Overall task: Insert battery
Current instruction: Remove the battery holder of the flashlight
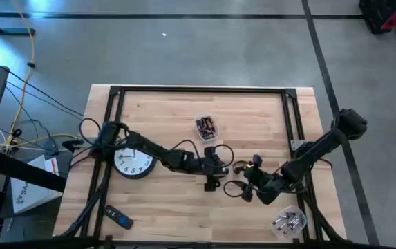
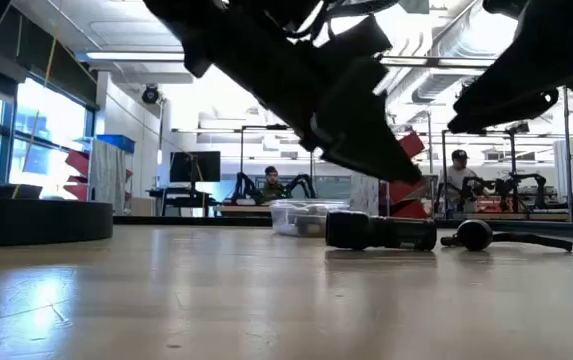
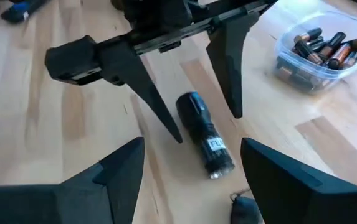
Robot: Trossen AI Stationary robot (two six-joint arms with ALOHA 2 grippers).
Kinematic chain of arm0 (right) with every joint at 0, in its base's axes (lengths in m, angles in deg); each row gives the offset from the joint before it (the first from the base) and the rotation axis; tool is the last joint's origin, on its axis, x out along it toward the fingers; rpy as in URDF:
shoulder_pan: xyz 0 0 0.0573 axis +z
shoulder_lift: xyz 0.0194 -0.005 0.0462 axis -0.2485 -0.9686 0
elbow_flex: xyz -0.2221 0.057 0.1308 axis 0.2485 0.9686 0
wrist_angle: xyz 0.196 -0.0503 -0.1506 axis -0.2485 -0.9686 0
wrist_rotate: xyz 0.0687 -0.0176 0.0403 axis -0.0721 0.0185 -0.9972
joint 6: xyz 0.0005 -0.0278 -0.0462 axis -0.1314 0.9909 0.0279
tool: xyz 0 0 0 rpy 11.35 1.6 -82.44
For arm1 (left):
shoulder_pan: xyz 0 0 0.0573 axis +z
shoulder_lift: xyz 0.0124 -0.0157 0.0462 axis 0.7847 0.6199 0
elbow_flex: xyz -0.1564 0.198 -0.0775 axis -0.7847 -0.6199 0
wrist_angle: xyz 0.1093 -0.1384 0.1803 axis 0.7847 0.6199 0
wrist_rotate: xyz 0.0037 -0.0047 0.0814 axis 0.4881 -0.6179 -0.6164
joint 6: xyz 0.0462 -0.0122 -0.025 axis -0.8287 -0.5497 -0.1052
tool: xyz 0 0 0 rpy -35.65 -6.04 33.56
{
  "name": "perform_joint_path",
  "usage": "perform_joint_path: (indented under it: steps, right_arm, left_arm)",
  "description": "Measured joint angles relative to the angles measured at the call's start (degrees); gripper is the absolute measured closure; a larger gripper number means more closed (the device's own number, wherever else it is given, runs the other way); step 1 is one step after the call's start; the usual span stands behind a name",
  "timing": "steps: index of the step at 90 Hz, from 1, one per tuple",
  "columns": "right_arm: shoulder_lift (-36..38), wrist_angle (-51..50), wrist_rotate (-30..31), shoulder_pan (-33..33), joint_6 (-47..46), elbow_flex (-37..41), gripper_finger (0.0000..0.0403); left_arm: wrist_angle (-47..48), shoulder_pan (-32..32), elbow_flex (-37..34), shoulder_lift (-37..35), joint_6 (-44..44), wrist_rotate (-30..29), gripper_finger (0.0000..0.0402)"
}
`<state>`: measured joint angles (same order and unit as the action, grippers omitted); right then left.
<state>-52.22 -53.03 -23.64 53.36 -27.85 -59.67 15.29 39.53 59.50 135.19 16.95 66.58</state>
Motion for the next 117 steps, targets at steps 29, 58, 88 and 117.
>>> perform_joint_path:
  steps: [29,58,88,117]
  right_arm:
    - [-5.0,5.7,-1.0,1.2,-0.5,0.0,0.0169]
    - [-7.1,7.6,-2.4,1.2,-0.8,0.0,0.0169]
    - [-7.1,8.0,-2.5,0.8,-0.9,0.0,0.0169]
    - [-7.1,8.0,-2.6,0.8,-1.1,0.0,0.0169]
  left_arm:
    - [3.1,0.3,-3.5,0.1,4.3,1.8,0.0172]
    - [-6.8,0.5,-11.3,0.1,7.7,0.6,0.0172]
    - [-20.9,-0.7,-13.9,4.4,10.4,-1.2,0.0211]
    - [-15.0,-1.3,-13.9,1.5,8.4,-1.0,0.0278]
